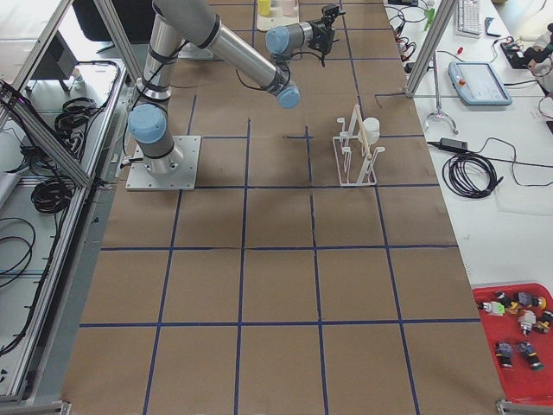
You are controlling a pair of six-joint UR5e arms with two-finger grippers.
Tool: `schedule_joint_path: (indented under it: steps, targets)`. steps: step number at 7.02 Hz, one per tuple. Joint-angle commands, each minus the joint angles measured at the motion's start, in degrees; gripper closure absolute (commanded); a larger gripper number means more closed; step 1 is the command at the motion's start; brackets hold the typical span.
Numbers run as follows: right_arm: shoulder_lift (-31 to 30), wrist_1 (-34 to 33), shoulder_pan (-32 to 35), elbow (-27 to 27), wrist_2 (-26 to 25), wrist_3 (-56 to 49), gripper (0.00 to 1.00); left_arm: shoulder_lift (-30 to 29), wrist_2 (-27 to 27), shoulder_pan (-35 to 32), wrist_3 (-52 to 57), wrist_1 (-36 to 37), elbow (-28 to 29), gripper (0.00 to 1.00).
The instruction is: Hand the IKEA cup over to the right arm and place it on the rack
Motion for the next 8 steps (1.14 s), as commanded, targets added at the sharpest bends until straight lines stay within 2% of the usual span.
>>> schedule_joint_path:
  steps: [1,3,6,7,8]
  targets:
    - [-0.2,-0.2,-0.2,0.2,0.8,2.4,0.00,-1.8,-9.2,-2.5,2.3,11.9,-2.7,1.00]
    - [-0.9,0.0,-0.4,0.3,0.7,3.0,0.00,-1.1,-17.0,-2.8,2.7,25.9,-9.5,1.00]
    - [-1.4,1.0,-0.4,-0.4,-0.1,4.4,0.01,-2.0,-36.6,-2.8,2.8,53.7,-22.3,1.00]
    - [-2.2,1.6,-0.3,-0.4,-0.3,4.4,0.01,-2.6,-41.4,-3.3,2.8,65.0,-26.9,1.00]
    - [-3.0,4.8,-0.2,-0.4,-0.3,4.3,0.01,-2.6,-46.2,-4.1,3.0,71.8,-29.8,1.00]
